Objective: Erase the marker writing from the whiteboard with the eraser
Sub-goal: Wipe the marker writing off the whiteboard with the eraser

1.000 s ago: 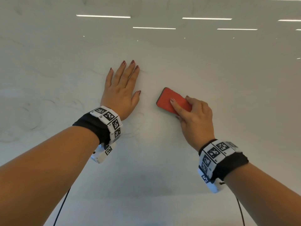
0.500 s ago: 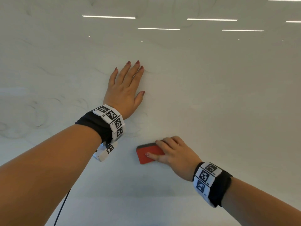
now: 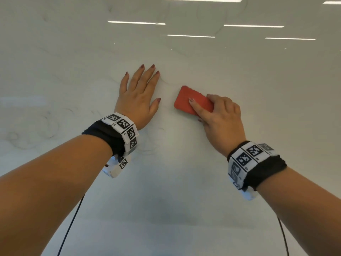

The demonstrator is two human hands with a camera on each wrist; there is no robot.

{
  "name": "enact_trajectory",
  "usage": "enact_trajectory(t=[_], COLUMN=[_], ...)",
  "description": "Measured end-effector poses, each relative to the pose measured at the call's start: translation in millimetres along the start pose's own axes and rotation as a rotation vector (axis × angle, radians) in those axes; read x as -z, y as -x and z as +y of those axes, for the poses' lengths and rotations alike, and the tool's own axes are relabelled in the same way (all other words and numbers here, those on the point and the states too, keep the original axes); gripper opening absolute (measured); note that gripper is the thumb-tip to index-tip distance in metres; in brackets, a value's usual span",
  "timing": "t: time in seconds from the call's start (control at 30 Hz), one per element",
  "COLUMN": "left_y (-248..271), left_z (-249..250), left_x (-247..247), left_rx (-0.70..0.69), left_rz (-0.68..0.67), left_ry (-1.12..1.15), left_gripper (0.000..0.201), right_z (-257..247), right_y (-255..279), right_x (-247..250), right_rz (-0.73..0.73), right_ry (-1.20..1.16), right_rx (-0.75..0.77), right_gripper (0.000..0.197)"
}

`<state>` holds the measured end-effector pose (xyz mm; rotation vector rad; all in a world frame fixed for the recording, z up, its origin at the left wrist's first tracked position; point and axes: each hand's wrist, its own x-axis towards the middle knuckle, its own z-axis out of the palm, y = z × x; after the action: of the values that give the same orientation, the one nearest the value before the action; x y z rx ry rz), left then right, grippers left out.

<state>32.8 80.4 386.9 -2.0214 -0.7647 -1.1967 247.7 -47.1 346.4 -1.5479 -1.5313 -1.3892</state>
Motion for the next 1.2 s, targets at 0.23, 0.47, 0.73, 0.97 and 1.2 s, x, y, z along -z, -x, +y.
enact_trajectory(t=[0.23, 0.47, 0.73, 0.97, 1.2], left_y=[10.7, 25.0, 25.5, 24.9, 22.0], left_z=[-14.8, -41.3, -58.7, -61.1, -71.6], left_x=[-1.7, -4.5, -3.6, -3.8, -1.5], left_rx=[0.012, 0.017, -0.028, -0.046, -0.105], left_rz=[-0.003, 0.008, -0.001, 0.027, 0.049], left_ry=[-0.001, 0.031, 0.037, 0.052, 0.035], left_gripper=[0.057, 0.057, 0.057, 0.058, 0.055], right_z=[-36.2, -69.8, -110.4, -70.6, -54.2], right_y=[4.2, 19.1, 69.2, 43.6, -10.0], right_x=[-15.2, -30.8, -50.8, -47.6, -24.7], right_rz=[0.001, 0.043, -0.2, -0.23, 0.015], right_ry=[-0.047, -0.036, -0.077, -0.043, -0.048], right_rx=[-0.098, -0.006, 0.332, 0.686, 0.165], right_gripper=[0.056, 0.064, 0.067, 0.06, 0.05])
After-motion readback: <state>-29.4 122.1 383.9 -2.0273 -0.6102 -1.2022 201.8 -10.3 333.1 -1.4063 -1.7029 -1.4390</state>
